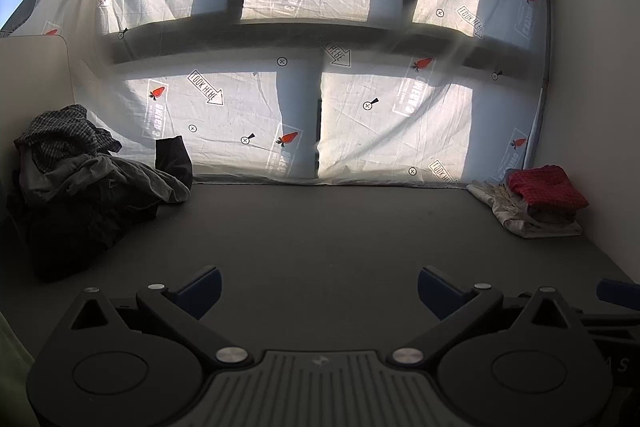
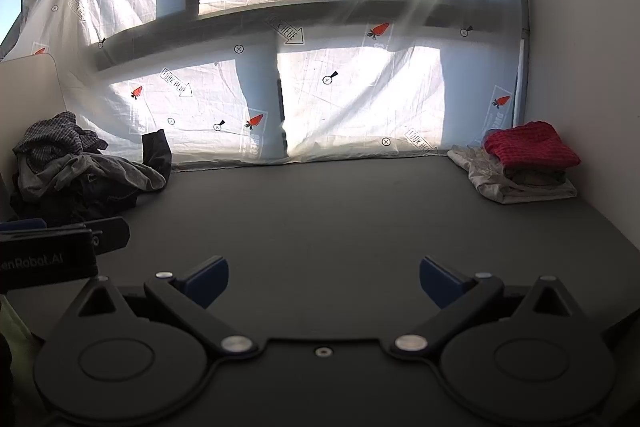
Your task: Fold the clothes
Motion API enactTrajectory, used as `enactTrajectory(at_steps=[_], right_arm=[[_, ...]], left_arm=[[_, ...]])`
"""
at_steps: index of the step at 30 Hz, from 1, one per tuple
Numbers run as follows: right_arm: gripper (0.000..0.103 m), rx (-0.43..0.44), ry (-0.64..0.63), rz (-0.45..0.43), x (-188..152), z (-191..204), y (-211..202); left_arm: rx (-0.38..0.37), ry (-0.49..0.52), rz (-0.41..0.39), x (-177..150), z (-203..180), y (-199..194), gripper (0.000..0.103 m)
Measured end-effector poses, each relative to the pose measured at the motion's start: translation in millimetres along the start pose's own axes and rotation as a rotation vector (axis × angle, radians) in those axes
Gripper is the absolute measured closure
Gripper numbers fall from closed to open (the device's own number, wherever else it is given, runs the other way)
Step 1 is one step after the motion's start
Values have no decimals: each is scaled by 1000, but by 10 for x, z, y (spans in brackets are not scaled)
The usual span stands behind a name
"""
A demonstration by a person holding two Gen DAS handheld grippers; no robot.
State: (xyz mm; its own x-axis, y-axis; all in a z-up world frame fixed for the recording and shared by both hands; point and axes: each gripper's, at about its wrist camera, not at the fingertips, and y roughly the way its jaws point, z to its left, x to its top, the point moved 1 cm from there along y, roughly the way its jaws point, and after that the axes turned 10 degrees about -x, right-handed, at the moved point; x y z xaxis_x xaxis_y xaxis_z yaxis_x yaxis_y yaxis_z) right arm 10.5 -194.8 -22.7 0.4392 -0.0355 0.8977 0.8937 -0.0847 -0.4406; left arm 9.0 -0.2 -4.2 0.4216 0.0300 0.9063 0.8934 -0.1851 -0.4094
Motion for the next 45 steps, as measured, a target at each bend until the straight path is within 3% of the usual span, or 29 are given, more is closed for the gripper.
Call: enactTrajectory(at_steps=[45], right_arm=[[0, -1, -18, 7, -8, 57, 39]], left_arm=[[0, 5, 10, -8, 45, 41, 0]])
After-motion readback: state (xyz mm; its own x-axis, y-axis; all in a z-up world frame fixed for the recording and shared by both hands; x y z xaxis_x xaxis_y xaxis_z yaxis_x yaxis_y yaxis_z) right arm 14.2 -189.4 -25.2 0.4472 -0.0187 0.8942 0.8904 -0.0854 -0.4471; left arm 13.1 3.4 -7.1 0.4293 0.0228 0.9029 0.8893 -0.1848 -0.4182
